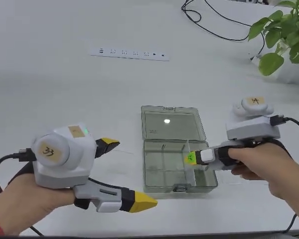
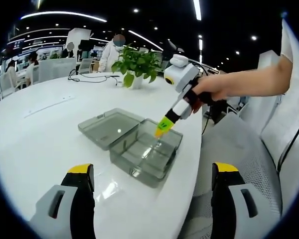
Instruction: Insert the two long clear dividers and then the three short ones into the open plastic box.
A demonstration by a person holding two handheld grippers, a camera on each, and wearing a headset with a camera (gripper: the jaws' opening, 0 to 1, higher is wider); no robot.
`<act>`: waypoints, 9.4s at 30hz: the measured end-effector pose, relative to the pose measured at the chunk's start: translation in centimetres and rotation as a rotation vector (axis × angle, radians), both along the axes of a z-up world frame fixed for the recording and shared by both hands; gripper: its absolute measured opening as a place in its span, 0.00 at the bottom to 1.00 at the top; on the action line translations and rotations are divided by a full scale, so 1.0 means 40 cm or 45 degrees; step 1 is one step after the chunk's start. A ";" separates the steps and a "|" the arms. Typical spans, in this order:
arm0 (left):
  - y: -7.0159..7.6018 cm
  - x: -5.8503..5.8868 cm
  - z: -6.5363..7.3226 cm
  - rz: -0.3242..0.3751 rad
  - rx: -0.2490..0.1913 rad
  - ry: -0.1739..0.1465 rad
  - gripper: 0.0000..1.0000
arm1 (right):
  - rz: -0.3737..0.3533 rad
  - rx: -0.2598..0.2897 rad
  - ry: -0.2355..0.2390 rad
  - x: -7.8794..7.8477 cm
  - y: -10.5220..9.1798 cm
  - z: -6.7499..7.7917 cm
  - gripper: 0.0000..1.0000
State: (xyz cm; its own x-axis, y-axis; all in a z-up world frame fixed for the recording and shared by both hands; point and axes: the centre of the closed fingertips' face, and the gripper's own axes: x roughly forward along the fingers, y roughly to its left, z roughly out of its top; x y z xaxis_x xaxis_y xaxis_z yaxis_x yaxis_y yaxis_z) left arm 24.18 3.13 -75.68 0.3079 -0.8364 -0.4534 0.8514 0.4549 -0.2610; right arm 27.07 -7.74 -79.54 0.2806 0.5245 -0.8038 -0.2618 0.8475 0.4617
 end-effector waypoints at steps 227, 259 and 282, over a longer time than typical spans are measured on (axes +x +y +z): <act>-0.108 0.049 0.132 0.449 -0.152 0.259 0.30 | 0.110 0.364 -0.638 -0.027 0.098 0.315 0.27; -0.134 0.032 0.135 0.338 -0.100 0.181 0.35 | -0.008 0.338 -0.484 -0.027 0.121 0.266 0.06; -0.086 0.026 0.121 0.270 -0.076 0.145 0.47 | 0.027 0.323 -0.460 -0.007 0.113 0.277 0.07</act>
State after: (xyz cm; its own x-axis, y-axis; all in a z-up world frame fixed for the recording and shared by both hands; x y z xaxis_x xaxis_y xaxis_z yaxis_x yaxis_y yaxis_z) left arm 25.24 -0.32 -70.82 0.4289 -0.7852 -0.4467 0.7023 0.6008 -0.3818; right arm 26.78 -3.21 -68.46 0.5070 0.7014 -0.5010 -0.4610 0.7117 0.5300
